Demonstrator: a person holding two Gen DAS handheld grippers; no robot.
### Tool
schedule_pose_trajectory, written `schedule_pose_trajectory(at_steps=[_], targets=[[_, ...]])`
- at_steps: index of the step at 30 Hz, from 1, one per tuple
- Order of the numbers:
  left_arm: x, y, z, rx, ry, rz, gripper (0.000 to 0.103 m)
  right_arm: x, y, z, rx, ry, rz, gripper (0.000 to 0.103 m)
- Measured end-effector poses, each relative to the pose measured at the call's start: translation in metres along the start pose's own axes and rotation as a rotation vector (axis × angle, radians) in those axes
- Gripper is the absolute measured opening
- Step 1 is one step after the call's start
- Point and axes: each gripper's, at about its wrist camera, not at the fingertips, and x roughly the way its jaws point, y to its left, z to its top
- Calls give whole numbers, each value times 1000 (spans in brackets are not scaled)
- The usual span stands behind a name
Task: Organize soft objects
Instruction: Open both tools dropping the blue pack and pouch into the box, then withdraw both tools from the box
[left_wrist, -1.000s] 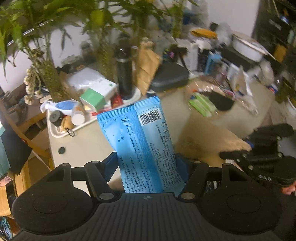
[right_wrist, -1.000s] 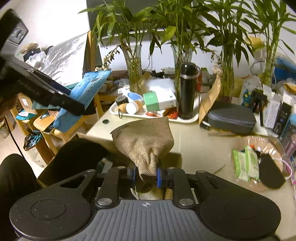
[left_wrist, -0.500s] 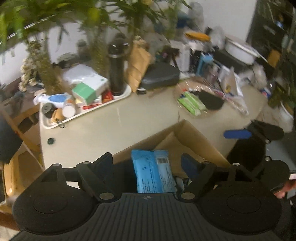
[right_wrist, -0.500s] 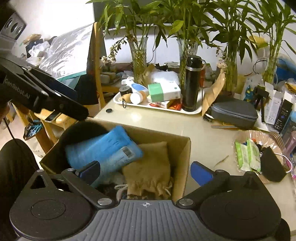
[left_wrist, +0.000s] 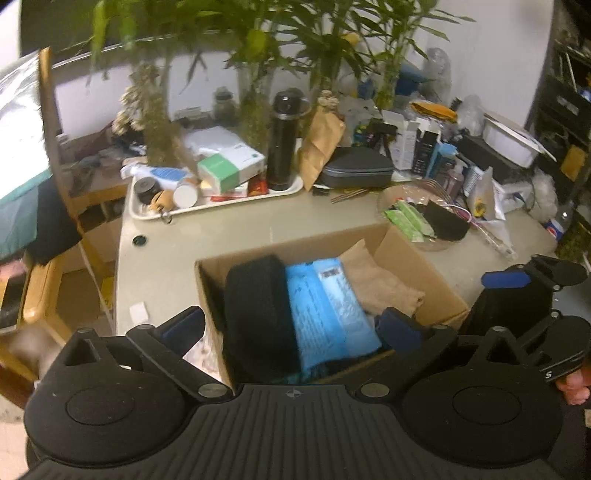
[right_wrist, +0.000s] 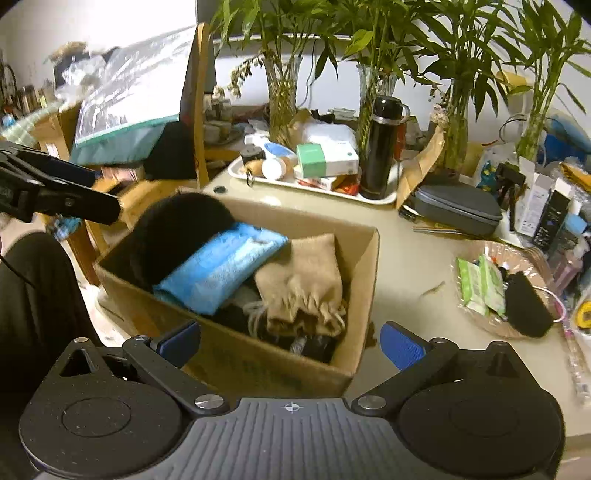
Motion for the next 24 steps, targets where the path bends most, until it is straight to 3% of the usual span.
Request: schedule_pose_trajectory(at_steps=[12,17,24], targets=[[5,-7,-62,7,2,99,103,4,11,-30,12,34,-45,103],[12,-15,-81,58,-24,196,103,11,11,-43,35,37,-64,103],[18,-14,-97,28,-29,197,103,17,10,-56,41,24,-111,103]])
